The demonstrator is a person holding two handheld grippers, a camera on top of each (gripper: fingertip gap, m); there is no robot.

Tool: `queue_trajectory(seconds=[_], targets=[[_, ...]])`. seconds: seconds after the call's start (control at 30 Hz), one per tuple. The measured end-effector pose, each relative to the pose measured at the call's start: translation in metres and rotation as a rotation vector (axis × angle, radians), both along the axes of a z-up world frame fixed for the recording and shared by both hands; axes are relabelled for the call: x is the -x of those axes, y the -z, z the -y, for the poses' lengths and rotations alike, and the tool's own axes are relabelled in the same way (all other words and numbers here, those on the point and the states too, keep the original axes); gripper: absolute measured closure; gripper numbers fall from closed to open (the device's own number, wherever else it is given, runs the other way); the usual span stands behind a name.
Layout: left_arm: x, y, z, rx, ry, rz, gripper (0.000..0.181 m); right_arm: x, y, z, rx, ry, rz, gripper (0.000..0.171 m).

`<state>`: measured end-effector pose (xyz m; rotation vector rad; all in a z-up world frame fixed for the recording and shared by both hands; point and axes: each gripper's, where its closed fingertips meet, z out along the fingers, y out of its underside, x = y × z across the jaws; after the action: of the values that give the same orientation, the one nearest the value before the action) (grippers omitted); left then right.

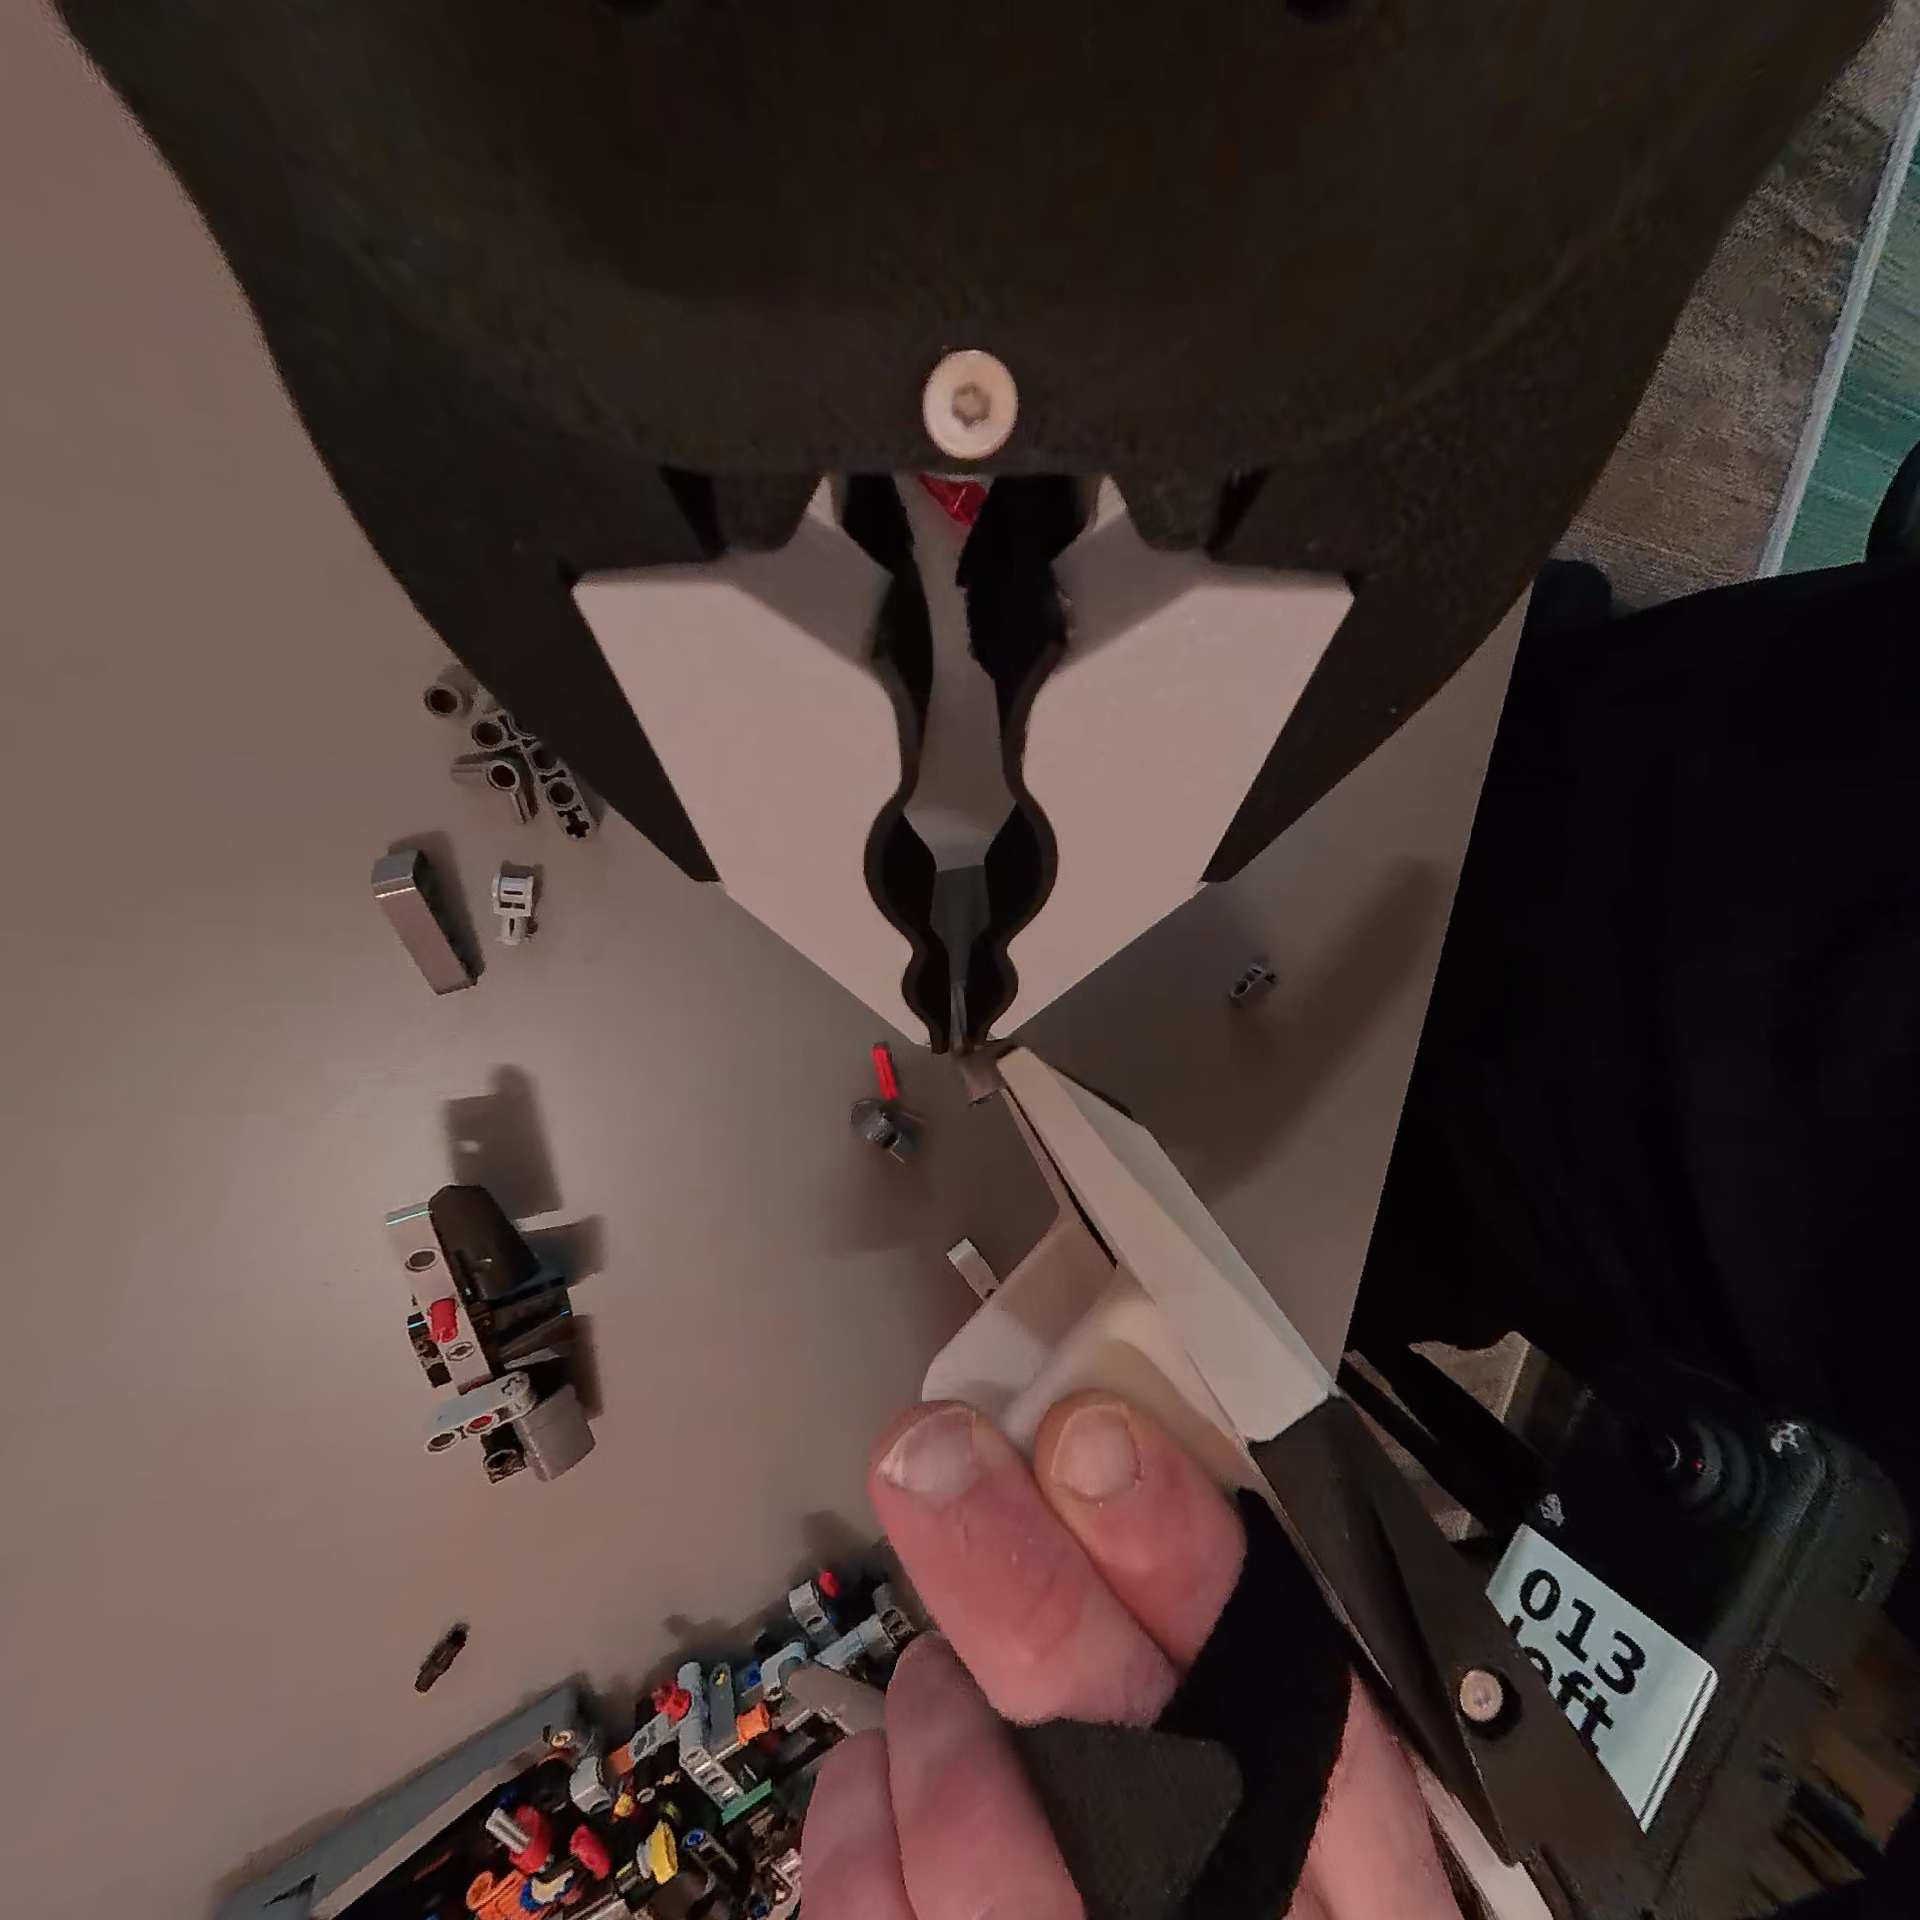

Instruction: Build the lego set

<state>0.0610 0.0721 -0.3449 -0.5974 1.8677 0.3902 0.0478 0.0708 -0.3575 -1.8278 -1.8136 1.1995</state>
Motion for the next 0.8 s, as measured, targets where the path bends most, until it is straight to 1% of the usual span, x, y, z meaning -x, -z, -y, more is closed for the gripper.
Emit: queue_trajectory(seconds=[0.03, 0.33, 0.4, 0.47, 0.5, 0.67, 0.8], targets=[[0.0, -0.002, -0.001, 0.004, -0.01, 0.012, 0.168, 0.0, -0.001, 0.0, 0.008, 0.006, -0.008, 0.171], [0.006, -0.005, -0.007, 0.091, -0.084, 0.092, 0.17, -0.001, -0.002, 0.002, 0.02, 0.003, -0.027, 0.171], [0.009, -0.003, -0.006, 0.124, -0.087, 0.097, 0.173, -0.001, 0.001, 0.003, 0.011, 0.002, -0.014, 0.171], [0.012, 0.002, -0.006, 0.165, -0.109, 0.09, 0.181, -0.003, 0.004, 0.001, 0.006, 0.009, -0.002, 0.17], [0.014, 0.005, -0.006, 0.184, -0.12, 0.088, 0.181, -0.004, 0.006, 0.0, -0.002, 0.019, 0.005, 0.17], [0.029, 0.013, -0.014, 0.279, -0.24, 0.114, 0.18, -0.01, 0.02, 0.0, -0.037, 0.053, 0.05, 0.17], [0.042, 0.023, -0.019, 0.374, -0.362, 0.146, 0.174, -0.006, 0.022, 0.002, -0.034, 0.09, 0.031, 0.17]])
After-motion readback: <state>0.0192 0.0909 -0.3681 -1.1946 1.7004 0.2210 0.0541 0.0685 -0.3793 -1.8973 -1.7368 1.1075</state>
